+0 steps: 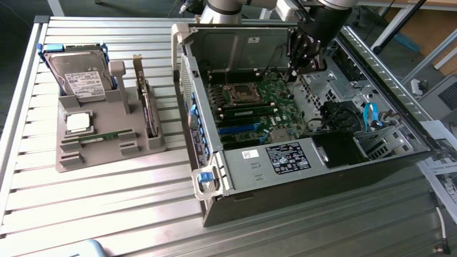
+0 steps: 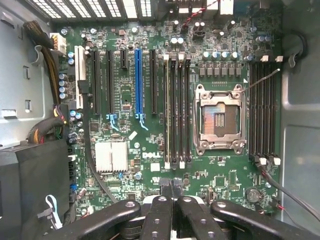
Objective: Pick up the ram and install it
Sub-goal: 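Press down the ram until it locks into place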
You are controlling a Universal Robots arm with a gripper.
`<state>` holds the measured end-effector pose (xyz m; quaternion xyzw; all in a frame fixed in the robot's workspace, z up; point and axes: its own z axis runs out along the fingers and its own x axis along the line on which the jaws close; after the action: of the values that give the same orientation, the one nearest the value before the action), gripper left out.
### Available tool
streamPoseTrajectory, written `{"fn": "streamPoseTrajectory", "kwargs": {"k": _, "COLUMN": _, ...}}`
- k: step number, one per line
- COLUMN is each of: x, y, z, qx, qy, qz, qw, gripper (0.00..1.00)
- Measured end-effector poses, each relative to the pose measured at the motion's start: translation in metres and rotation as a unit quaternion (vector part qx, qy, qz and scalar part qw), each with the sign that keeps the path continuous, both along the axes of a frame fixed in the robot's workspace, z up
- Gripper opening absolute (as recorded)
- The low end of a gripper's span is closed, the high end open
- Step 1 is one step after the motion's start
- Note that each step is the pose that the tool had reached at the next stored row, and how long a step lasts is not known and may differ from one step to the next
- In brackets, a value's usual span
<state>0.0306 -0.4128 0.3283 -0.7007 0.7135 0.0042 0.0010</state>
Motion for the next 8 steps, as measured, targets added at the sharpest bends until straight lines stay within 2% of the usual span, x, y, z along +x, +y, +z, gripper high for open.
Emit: {"fn": "streamPoseTrajectory", "kwargs": {"k": 8, "x": 0.0000, "y": -0.0002, "z": -0.0077, "qx": 0.0000, "qy": -0.0001, "qz": 0.000, "qw": 1.0000, "gripper": 0.11}}
